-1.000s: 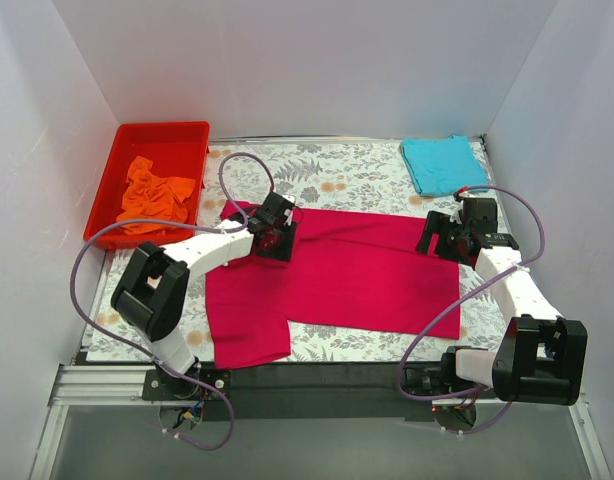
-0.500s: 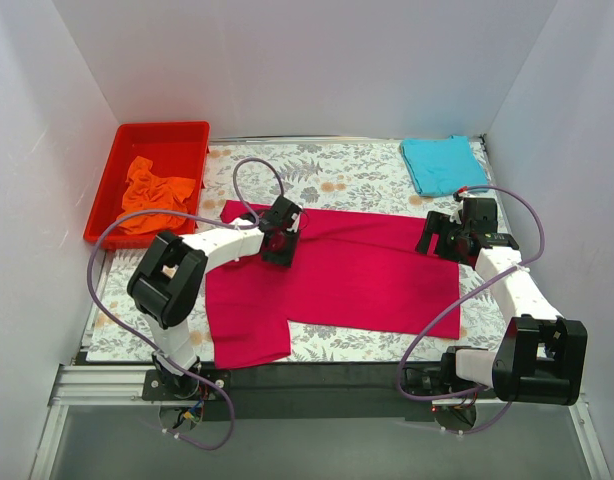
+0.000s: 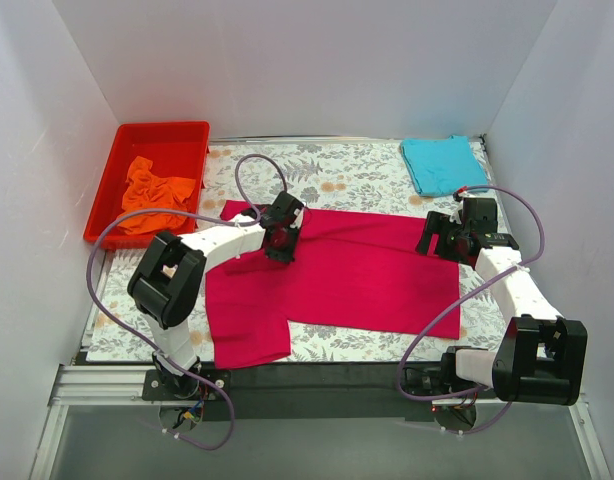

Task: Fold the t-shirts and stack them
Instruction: Fold the tshirt

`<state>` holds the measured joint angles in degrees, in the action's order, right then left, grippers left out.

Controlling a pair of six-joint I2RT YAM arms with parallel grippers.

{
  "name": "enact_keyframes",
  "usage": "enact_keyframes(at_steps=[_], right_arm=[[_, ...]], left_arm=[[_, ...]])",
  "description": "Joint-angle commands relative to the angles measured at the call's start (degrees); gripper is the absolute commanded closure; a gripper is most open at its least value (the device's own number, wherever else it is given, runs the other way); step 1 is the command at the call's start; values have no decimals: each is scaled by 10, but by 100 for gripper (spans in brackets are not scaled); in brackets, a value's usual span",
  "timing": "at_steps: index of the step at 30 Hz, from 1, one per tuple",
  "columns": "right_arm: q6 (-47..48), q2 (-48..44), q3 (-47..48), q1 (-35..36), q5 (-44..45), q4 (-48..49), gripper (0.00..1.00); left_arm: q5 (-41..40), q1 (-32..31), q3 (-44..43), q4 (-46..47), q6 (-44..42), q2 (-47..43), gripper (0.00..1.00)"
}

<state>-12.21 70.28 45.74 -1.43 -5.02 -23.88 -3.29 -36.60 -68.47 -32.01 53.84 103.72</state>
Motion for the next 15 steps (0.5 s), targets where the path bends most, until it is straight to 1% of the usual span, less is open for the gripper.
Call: enact_keyframes(at_steps=[1,3,4,5,8,9,11,12,13,14,15], right_arm=[[5,-8,17,0,10,-5,22],[5,-5,22,0,21,-6,22],[4,-3,23,0,26,-7,22],[2,-2,23,0,33,-7,21],[-10,10,33,-1,48,-8,21],[-14,20,36,-1,74,-7,21],[-32,33,46,-6,90,-7,21],[-40,46,50,-9,98,-6,21],[-46,53,58,-15,100,-6,22],[-56,61,62,-24,102,-5,23],[-59,76,67,-29,99,0,25]], left_arm=[[32,-3,-24,-45,9,-19,100],[60,-4,-19,-62,20,-19,96],[64,-3,-17,-67,23,-19,94],[67,-3,-16,-69,25,-19,90],[79,-3,-18,-78,35,-24,85],[82,-3,-24,-83,36,-26,79],[85,-2,-31,-83,46,-36,70],[83,-1,-36,-84,49,-41,61],[80,0,-46,-83,56,-47,55],[78,10,-52,-82,61,-57,53],[74,18,-57,-82,68,-61,44]])
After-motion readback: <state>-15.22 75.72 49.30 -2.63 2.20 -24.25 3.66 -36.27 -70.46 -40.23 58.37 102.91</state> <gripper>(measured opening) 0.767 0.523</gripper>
